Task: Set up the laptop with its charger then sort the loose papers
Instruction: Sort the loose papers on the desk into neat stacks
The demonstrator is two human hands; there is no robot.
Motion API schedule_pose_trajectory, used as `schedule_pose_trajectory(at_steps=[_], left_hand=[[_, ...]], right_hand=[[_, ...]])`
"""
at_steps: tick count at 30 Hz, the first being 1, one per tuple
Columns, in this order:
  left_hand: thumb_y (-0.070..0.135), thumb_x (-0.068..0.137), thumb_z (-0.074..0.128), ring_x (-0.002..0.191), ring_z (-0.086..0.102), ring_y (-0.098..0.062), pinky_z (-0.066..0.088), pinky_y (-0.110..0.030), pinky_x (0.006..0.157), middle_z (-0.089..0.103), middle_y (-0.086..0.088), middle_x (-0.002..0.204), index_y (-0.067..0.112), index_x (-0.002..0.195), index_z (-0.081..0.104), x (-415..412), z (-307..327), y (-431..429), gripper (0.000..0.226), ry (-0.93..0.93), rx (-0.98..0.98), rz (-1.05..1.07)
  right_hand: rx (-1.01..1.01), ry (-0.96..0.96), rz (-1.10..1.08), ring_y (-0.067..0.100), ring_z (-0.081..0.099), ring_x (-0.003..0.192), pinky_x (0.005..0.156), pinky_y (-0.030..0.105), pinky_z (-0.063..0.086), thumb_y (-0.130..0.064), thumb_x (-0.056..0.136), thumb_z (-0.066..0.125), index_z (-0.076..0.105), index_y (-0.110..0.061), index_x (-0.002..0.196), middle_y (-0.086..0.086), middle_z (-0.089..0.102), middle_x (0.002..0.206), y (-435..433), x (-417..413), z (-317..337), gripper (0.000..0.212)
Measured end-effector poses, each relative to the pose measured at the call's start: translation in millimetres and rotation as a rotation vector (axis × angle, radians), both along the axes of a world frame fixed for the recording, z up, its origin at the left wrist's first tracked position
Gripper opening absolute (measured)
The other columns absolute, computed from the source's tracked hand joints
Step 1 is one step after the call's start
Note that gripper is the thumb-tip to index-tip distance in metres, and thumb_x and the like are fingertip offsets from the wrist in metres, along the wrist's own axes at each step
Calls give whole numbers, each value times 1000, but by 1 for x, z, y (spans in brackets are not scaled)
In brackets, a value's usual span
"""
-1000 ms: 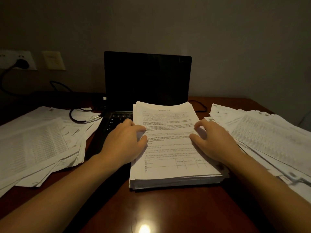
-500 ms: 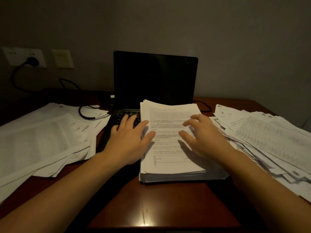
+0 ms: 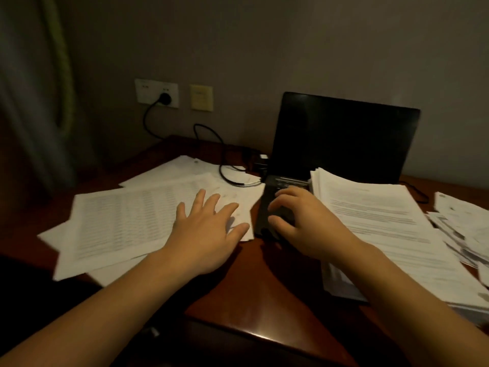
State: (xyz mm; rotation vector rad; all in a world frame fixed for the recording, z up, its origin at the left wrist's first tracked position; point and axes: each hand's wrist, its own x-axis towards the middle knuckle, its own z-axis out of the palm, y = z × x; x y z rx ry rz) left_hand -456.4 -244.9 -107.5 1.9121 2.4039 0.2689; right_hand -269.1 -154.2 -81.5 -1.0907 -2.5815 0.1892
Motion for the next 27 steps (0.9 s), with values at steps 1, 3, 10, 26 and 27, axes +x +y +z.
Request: schedule_pose_trajectory(at_steps=[1,3,10,26,27], left_hand=[[70,97,16,154,-13,-23,-1,-58,122,3,2,168,42,156,15,-13,-2,-6,65,9,-10,28],[72,96,17,154,-12,-24,-2,-59,120,4,3,168,42,156,15,-38,-5,-16,67,30,-28,88],[81,90,16,155,-4,-21,-2,-56,122,-1,4,169,46,157,3,-96,-22,-46,77,-15,-142,103],[67,97,15,138,33,-24,19,-56,112,38,0,151,35,152,32,-75,-23,-62,66,116,43,328],[67,98,15,138,32,-24,19,-56,112,38,-1,151,34,152,32,-75,-23,-62,66,114,41,336]], right_hand=[[-33,10,22,11,51,121,98,25,43,-41,98,57,65,-29,118,-8,55,129,-3,-14,-1,25],[-121,35,40,6,58,100,85,23,47,-38,98,58,65,-29,117,-11,61,112,-7,-40,-3,23],[-354,103,-8,12,58,116,91,30,55,-35,96,63,61,-25,130,-2,60,136,1,-94,-14,35],[-383,-65,-122,28,55,126,95,33,48,-37,89,74,48,-17,144,11,52,145,66,-165,-6,64],[-388,-88,-131,28,54,126,96,34,48,-40,88,74,46,-18,145,10,51,146,68,-170,-5,67]])
